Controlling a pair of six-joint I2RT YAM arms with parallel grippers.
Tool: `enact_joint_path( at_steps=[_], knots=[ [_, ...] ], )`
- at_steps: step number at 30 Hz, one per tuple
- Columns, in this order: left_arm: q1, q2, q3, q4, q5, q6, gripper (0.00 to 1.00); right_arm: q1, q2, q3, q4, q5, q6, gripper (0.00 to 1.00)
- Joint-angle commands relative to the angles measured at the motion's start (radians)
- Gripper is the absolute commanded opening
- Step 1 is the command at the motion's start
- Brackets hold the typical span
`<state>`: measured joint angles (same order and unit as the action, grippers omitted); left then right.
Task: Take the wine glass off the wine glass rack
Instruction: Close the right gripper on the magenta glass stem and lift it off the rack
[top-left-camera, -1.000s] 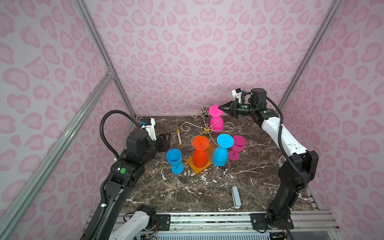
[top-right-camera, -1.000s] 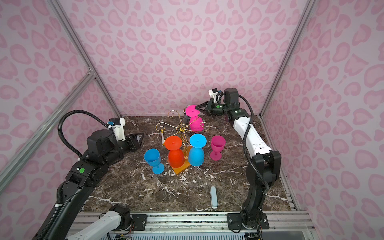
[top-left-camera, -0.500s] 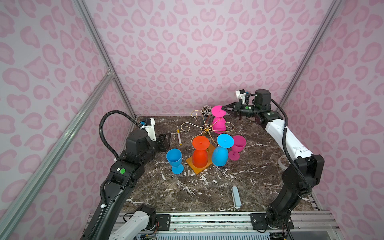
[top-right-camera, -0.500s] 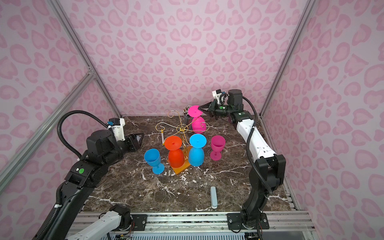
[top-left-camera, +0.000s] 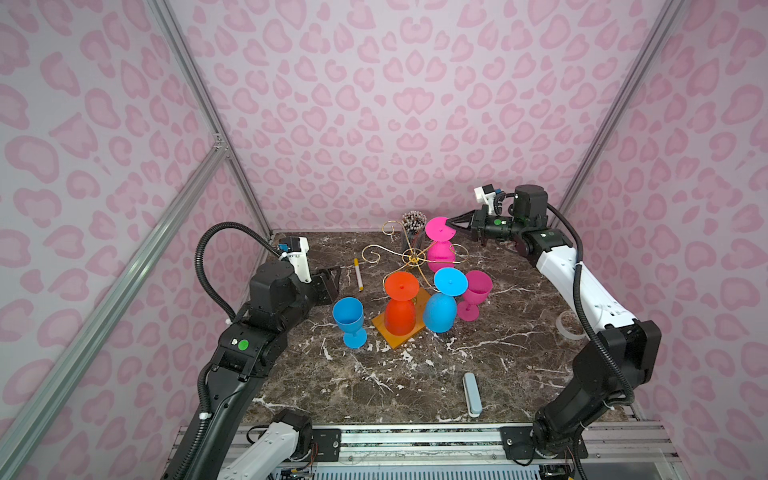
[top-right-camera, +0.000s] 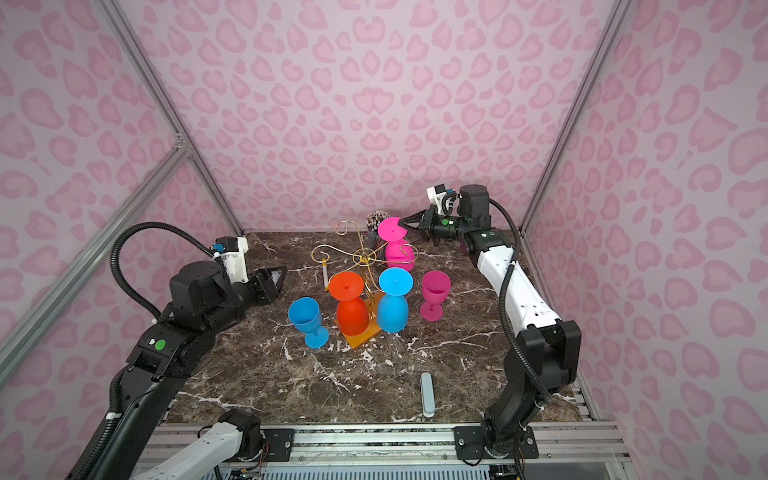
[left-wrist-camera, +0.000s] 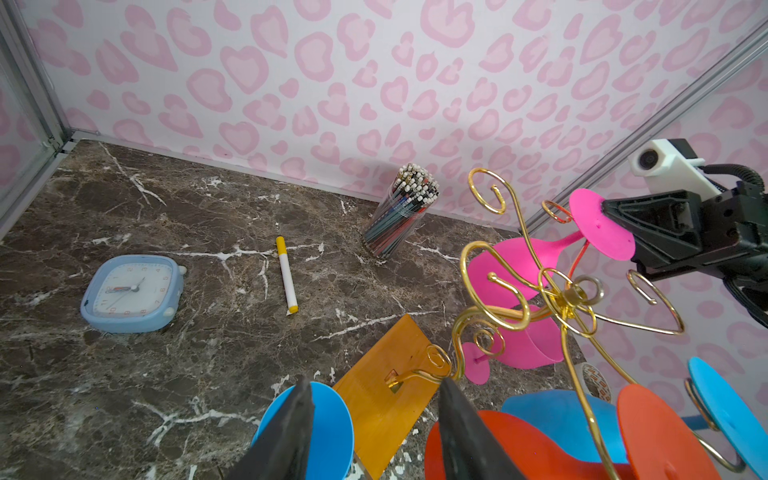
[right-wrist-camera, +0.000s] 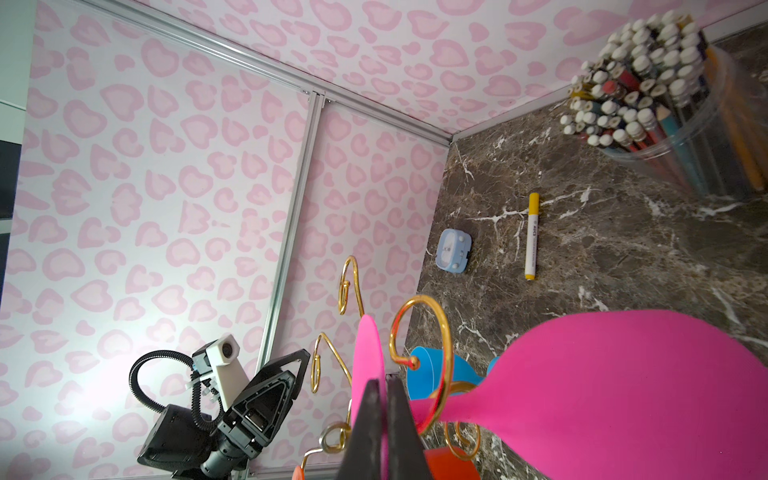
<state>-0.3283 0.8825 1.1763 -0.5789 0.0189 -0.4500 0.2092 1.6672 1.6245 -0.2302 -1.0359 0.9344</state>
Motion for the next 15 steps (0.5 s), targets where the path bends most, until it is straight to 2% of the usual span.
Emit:
enact_joint_path(
  at_steps=[1, 15],
  knots=[
    [0.001, -0.011, -0.008, 0.004, 0.003, 0.01, 0.51, 0.022, -0.019, -0.004, 0.025, 0.019, -0.01, 0.0],
    [0.002, -0.084, -0.031, -0.019, -0.014, 0.013, 0.51, 0.126, 0.028, 0.084, 0.011, 0.104, -0.009, 0.0]
  ],
)
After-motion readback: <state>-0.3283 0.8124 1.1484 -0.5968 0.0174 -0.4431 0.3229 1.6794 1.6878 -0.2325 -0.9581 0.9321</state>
